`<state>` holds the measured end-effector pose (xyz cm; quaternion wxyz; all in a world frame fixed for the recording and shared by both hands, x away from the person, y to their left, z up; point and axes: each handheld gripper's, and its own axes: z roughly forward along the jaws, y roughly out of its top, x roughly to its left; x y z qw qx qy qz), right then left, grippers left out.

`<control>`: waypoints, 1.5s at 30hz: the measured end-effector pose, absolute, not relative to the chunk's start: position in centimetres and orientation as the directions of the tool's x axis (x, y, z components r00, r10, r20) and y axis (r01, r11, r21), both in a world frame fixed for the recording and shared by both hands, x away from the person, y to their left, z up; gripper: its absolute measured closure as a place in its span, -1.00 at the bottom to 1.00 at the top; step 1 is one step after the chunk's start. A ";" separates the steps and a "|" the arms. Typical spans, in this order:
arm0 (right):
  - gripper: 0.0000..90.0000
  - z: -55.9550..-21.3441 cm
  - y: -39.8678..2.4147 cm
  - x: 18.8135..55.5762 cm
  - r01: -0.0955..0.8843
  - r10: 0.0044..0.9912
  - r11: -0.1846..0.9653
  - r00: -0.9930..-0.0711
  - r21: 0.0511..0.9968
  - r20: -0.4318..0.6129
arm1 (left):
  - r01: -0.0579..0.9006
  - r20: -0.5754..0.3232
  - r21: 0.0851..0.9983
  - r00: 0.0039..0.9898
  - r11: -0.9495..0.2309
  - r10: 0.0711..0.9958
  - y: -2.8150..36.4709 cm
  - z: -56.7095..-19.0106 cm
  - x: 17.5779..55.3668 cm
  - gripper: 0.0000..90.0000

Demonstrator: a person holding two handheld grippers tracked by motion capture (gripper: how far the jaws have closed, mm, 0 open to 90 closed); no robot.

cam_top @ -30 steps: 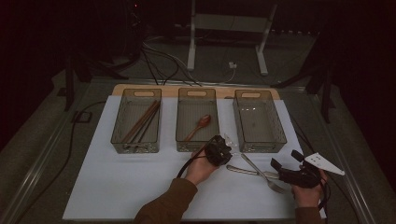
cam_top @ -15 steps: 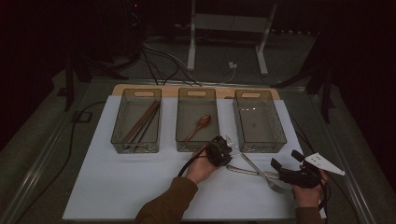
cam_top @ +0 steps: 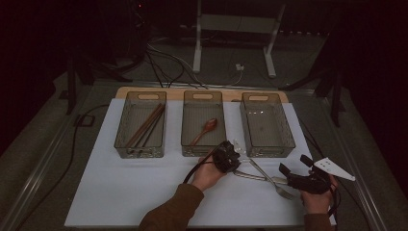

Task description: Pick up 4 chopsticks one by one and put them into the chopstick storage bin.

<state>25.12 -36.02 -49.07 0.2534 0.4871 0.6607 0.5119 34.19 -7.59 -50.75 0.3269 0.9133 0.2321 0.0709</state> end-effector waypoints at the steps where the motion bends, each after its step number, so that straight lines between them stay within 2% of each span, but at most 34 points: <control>1: -1.00 -49.1 -36.0 25.1 0.384 0.903 0.002 -0.397 0.923 0.164 | 0.375 -0.021 0.631 0.883 -0.679 0.469 -7.6 -50.7 34.2 0.93; 45: -1.00 -49.1 -36.0 25.1 0.387 0.904 -0.001 -0.395 0.922 0.167 | 0.404 -0.091 0.708 0.866 -0.580 0.491 -5.4 -45.9 34.5 0.94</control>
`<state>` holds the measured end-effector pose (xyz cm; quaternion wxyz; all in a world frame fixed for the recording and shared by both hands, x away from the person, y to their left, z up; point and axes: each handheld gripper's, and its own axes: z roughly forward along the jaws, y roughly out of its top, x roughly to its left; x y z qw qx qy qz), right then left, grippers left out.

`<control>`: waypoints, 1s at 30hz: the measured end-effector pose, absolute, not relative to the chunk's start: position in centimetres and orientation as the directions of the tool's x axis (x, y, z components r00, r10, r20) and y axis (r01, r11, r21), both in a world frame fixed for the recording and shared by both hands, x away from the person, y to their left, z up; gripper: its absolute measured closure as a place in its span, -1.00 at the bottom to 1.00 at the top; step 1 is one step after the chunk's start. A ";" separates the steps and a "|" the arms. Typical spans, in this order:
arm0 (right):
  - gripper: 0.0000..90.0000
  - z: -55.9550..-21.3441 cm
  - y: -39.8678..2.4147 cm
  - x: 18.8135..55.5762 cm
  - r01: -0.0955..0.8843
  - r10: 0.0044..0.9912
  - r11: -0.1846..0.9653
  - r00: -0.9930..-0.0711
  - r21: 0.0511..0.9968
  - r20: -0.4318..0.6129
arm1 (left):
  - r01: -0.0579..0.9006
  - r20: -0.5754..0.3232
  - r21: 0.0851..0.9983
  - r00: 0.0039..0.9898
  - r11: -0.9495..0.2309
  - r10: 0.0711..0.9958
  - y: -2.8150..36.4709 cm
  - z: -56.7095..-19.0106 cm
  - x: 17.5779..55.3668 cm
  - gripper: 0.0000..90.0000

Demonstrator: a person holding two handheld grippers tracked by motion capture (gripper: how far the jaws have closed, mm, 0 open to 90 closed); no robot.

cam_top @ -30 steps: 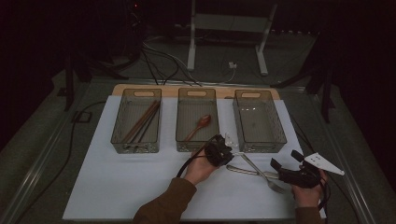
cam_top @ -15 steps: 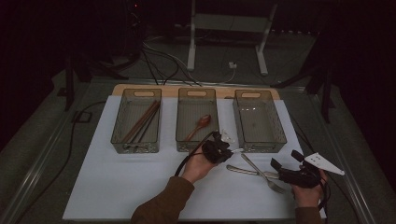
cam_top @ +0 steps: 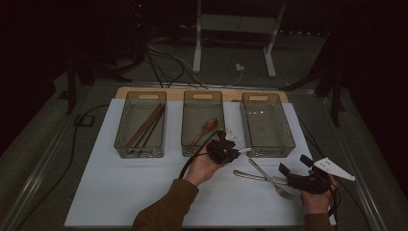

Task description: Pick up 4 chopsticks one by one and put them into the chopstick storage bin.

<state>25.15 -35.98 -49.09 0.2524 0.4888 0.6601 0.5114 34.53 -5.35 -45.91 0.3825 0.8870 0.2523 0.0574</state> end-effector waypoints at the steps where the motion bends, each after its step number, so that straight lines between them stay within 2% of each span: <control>1: -1.00 -49.1 -36.0 25.1 0.387 0.904 -0.001 -0.395 0.922 0.167 | 0.405 -0.092 0.708 0.865 -0.579 0.493 -5.3 -45.8 34.6 0.94; 30: -1.00 -49.1 -36.0 25.2 0.388 0.904 -0.003 -0.393 0.922 0.168 | 0.419 -0.098 0.728 0.847 -0.543 0.522 -3.9 -43.5 35.7 0.94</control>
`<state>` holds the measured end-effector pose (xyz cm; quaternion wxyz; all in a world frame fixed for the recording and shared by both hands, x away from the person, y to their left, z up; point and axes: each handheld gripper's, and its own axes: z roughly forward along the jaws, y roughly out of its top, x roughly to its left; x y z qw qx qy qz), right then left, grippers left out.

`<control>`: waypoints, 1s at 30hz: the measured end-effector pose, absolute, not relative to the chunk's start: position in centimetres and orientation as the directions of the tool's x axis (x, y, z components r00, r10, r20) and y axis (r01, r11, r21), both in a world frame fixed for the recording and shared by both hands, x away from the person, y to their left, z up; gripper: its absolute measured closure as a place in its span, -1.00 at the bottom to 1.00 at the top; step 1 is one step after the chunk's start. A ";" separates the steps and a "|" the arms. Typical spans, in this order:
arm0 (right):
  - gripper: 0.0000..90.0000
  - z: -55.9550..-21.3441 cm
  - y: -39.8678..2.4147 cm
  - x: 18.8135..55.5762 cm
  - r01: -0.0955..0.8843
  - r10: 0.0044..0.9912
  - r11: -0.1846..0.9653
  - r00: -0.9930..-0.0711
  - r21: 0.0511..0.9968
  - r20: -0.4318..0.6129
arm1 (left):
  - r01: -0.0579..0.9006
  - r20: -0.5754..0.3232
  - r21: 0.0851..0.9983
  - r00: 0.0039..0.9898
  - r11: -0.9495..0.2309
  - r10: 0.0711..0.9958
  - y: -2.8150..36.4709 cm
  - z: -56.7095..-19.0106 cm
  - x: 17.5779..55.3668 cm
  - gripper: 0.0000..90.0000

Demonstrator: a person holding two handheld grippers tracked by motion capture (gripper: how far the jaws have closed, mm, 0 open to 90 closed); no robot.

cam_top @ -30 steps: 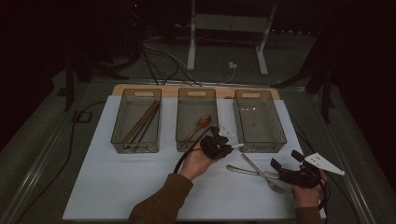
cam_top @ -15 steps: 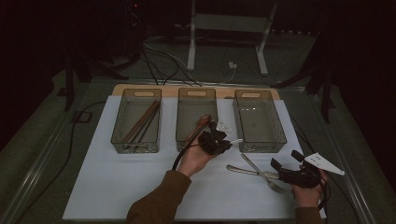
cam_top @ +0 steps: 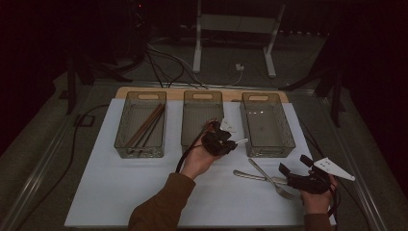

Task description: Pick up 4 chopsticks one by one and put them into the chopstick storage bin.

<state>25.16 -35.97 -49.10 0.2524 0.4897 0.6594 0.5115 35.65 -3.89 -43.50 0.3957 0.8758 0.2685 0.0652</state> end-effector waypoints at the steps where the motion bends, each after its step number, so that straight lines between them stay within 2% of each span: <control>1: -1.00 -49.1 -36.0 25.2 0.388 0.904 -0.004 -0.393 0.922 0.169 | 0.418 -0.097 0.728 0.847 -0.544 0.522 -3.8 -43.4 35.7 0.94; 30: -1.00 -49.1 -36.0 25.2 0.388 0.905 -0.004 -0.392 0.922 0.169 | 0.436 -0.096 0.742 0.821 -0.509 0.563 -2.1 -42.5 37.2 0.94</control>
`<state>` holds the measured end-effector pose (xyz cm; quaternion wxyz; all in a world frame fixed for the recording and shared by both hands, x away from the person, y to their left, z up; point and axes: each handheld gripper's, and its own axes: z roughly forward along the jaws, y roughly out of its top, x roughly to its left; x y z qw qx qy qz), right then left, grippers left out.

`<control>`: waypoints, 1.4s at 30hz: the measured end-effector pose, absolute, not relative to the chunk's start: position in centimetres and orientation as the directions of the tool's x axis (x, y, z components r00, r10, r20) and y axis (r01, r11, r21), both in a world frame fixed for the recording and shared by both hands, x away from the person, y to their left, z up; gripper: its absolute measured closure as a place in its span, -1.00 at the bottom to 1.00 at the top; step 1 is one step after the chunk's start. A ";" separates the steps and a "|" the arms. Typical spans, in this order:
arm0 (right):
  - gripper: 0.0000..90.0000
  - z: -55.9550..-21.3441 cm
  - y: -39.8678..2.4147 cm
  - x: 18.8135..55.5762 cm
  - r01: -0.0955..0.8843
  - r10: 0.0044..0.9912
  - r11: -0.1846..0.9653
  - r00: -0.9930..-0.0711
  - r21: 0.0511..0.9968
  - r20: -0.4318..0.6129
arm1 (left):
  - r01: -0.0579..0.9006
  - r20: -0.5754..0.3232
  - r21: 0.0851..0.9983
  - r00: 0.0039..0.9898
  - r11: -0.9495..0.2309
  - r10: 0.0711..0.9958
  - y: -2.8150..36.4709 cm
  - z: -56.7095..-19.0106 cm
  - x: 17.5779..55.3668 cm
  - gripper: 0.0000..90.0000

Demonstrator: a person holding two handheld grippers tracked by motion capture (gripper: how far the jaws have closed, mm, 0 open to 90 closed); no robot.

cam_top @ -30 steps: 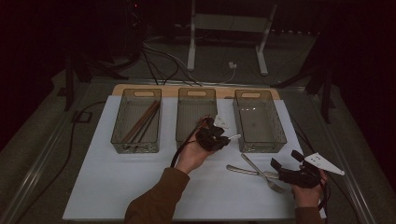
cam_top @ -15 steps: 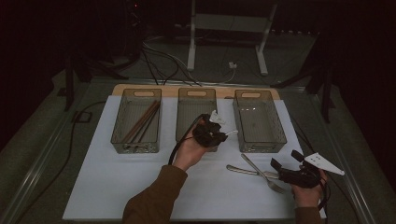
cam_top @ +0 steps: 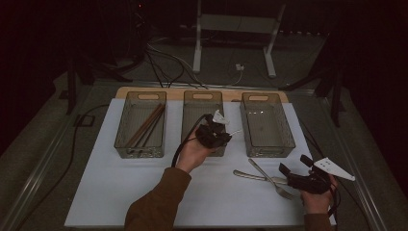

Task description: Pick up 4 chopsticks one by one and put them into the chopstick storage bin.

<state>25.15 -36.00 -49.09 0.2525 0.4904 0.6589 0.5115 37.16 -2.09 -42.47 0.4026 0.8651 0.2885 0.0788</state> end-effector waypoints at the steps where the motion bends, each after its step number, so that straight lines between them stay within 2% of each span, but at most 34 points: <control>1: -1.00 -49.1 -36.0 25.2 0.387 0.905 -0.004 -0.391 0.922 0.168 | 0.435 -0.094 0.742 0.821 -0.510 0.563 -2.0 -42.4 37.2 0.94; 42: -1.00 -49.1 -36.0 25.2 0.387 0.905 -0.006 -0.389 0.922 0.169 | 0.486 -0.088 0.743 0.752 -0.460 0.653 0.8 -42.9 40.2 0.94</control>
